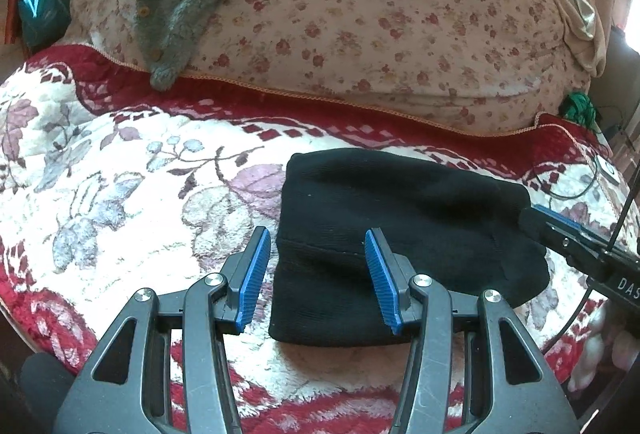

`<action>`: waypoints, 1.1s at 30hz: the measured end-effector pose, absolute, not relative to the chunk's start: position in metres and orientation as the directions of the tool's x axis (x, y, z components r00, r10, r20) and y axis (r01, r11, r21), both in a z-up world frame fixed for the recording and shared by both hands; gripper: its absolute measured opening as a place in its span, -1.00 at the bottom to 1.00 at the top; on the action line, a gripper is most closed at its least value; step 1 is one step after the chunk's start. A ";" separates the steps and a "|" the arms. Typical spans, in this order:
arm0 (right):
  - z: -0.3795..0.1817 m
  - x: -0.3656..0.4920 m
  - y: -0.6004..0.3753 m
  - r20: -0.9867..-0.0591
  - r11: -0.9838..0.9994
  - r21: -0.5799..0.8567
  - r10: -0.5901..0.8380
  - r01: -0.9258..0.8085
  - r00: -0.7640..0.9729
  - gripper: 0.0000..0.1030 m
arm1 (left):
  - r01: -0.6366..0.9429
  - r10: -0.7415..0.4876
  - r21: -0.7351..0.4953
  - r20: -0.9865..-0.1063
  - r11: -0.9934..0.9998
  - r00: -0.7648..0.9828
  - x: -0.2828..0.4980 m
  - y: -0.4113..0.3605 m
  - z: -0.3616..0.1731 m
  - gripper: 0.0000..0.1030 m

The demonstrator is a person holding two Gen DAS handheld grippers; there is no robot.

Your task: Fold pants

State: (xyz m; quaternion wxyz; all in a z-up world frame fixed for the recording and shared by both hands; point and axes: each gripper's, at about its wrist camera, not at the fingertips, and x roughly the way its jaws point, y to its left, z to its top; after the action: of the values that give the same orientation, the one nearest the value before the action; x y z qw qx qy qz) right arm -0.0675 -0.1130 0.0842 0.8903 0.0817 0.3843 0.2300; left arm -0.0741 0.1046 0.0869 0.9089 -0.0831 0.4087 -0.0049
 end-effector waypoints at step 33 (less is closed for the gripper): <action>0.046 -0.041 -0.145 -0.694 0.875 0.400 0.483 -0.272 0.534 0.33 | -0.066 -0.161 -0.253 -0.773 0.965 0.613 -0.052 0.139 0.062 -0.03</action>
State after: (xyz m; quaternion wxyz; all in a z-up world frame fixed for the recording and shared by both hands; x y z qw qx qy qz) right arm -0.0412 -0.1445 0.0456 0.8673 0.1226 0.4307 0.2175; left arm -0.0520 0.1389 0.0619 0.8888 -0.1291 0.4389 -0.0269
